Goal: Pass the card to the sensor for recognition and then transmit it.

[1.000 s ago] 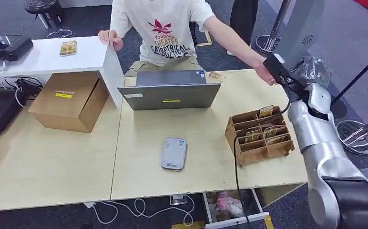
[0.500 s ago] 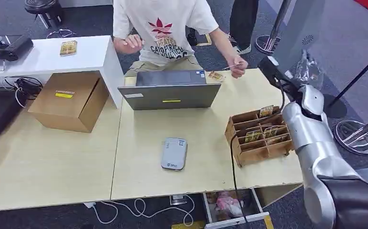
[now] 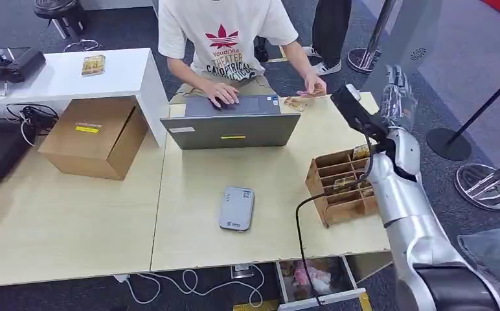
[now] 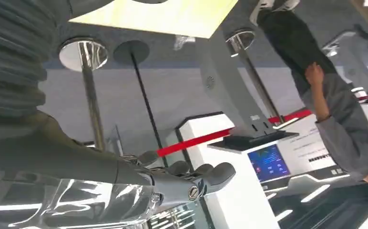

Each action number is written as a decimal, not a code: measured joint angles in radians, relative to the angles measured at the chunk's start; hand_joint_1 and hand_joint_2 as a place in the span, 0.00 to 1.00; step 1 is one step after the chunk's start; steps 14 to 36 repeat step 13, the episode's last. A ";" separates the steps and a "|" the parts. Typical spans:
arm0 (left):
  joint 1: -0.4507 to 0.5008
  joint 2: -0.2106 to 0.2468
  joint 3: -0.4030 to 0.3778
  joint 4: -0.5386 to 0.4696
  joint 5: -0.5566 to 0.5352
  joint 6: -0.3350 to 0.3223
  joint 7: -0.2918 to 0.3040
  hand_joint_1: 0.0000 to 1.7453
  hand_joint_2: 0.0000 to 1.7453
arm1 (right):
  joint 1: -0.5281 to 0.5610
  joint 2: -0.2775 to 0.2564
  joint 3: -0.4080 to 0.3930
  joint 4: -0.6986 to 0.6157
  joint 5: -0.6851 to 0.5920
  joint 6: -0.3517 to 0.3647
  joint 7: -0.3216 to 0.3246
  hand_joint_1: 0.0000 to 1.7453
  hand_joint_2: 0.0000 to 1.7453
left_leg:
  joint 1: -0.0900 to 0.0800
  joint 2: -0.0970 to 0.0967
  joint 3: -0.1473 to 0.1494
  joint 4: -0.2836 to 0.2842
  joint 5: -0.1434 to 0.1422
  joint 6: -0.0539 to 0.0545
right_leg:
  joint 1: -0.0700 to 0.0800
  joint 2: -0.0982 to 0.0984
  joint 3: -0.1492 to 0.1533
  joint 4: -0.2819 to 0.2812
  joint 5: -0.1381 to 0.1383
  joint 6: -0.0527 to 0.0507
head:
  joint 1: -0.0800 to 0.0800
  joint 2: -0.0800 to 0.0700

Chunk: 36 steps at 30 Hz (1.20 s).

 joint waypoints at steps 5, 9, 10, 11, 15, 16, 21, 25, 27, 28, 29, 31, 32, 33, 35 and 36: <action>0.004 0.000 0.000 0.000 -0.003 0.000 0.001 0.00 0.00 | 0.088 0.030 0.005 -0.109 -0.013 -0.011 0.011 0.00 1.00 | 0.000 0.000 0.000 0.000 0.000 0.000 | 0.000 0.000 0.000 0.000 0.000 0.000 | 0.000 0.000; 0.005 -0.002 0.000 0.000 -0.005 0.001 0.005 0.00 0.00 | 0.162 0.047 0.020 -0.202 -0.029 -0.033 0.034 0.00 1.00 | 0.000 0.000 0.000 0.000 0.000 0.000 | 0.000 0.000 0.000 0.000 0.000 0.000 | 0.000 0.000; 0.005 -0.002 0.000 0.000 -0.005 0.001 0.007 0.00 0.00 | 0.180 0.052 0.023 -0.222 -0.035 -0.040 0.037 0.00 1.00 | 0.000 0.000 0.000 0.000 0.000 0.000 | 0.000 0.000 0.000 0.000 0.000 0.000 | 0.000 0.000; 0.005 -0.003 0.000 0.000 -0.006 0.002 0.009 0.00 0.00 | 0.198 0.056 0.023 -0.242 -0.040 -0.051 0.040 0.00 1.00 | 0.000 0.000 0.000 0.000 0.000 0.000 | 0.000 0.000 0.000 0.000 0.000 0.000 | 0.000 0.000; 0.006 -0.004 0.000 0.000 -0.006 0.003 0.010 0.00 0.00 | 0.238 0.068 0.024 -0.289 -0.053 -0.077 0.043 0.00 1.00 | 0.000 0.000 0.000 0.000 0.000 0.000 | 0.000 0.000 0.000 0.000 0.000 0.000 | 0.000 0.000; 0.006 -0.004 0.000 0.000 -0.006 0.003 0.010 0.00 0.00 | 0.238 0.068 0.024 -0.289 -0.053 -0.077 0.043 0.00 1.00 | 0.000 0.000 0.000 0.000 0.000 0.000 | 0.000 0.000 0.000 0.000 0.000 0.000 | 0.000 0.000; 0.006 -0.004 0.000 0.000 -0.006 0.003 0.010 0.00 0.00 | 0.238 0.068 0.024 -0.289 -0.053 -0.077 0.043 0.00 1.00 | 0.000 0.000 0.000 0.000 0.000 0.000 | 0.000 0.000 0.000 0.000 0.000 0.000 | 0.000 0.000; 0.006 -0.004 0.000 0.000 -0.006 0.003 0.010 0.00 0.00 | 0.238 0.068 0.024 -0.289 -0.053 -0.077 0.043 0.00 1.00 | 0.000 0.000 0.000 0.000 0.000 0.000 | 0.000 0.000 0.000 0.000 0.000 0.000 | 0.000 0.000; 0.006 -0.004 0.000 0.000 -0.006 0.003 0.010 0.00 0.00 | 0.238 0.068 0.024 -0.289 -0.053 -0.077 0.043 0.00 1.00 | 0.000 0.000 0.000 0.000 0.000 0.000 | 0.000 0.000 0.000 0.000 0.000 0.000 | 0.000 0.000; 0.006 -0.004 0.000 0.000 -0.006 0.003 0.010 0.00 0.00 | 0.238 0.068 0.024 -0.289 -0.053 -0.077 0.043 0.00 1.00 | 0.000 0.000 0.000 0.000 0.000 0.000 | 0.000 0.000 0.000 0.000 0.000 0.000 | 0.000 0.000; 0.006 -0.004 0.000 0.000 -0.006 0.003 0.010 0.00 0.00 | 0.238 0.068 0.024 -0.289 -0.053 -0.077 0.043 0.00 1.00 | 0.000 0.000 0.000 0.000 0.000 0.000 | 0.000 0.000 0.000 0.000 0.000 0.000 | 0.000 0.000; 0.006 -0.004 0.000 0.000 -0.006 0.003 0.010 0.00 0.00 | 0.238 0.068 0.024 -0.289 -0.053 -0.077 0.043 0.00 1.00 | 0.000 0.000 0.000 0.000 0.000 0.000 | 0.000 0.000 0.000 0.000 0.000 0.000 | 0.000 0.000; 0.006 -0.004 0.000 0.000 -0.006 0.003 0.010 0.00 0.00 | 0.238 0.068 0.024 -0.289 -0.053 -0.077 0.043 0.00 1.00 | 0.000 0.000 0.000 0.000 0.000 0.000 | 0.000 0.000 0.000 0.000 0.000 0.000 | 0.000 0.000; 0.006 -0.004 0.000 0.000 -0.006 0.003 0.010 0.00 0.00 | 0.238 0.068 0.024 -0.289 -0.053 -0.077 0.043 0.00 1.00 | 0.000 0.000 0.000 0.000 0.000 0.000 | 0.000 0.000 0.000 0.000 0.000 0.000 | 0.000 0.000; 0.006 -0.004 0.000 0.000 -0.006 0.003 0.010 0.00 0.00 | 0.238 0.068 0.024 -0.289 -0.053 -0.077 0.043 0.00 1.00 | 0.000 0.000 0.000 0.000 0.000 0.000 | 0.000 0.000 0.000 0.000 0.000 0.000 | 0.000 0.000; 0.006 -0.004 0.000 0.000 -0.006 0.003 0.010 0.00 0.00 | 0.238 0.068 0.024 -0.289 -0.053 -0.077 0.043 0.00 1.00 | 0.000 0.000 0.000 0.000 0.000 0.000 | 0.000 0.000 0.000 0.000 0.000 0.000 | 0.000 0.000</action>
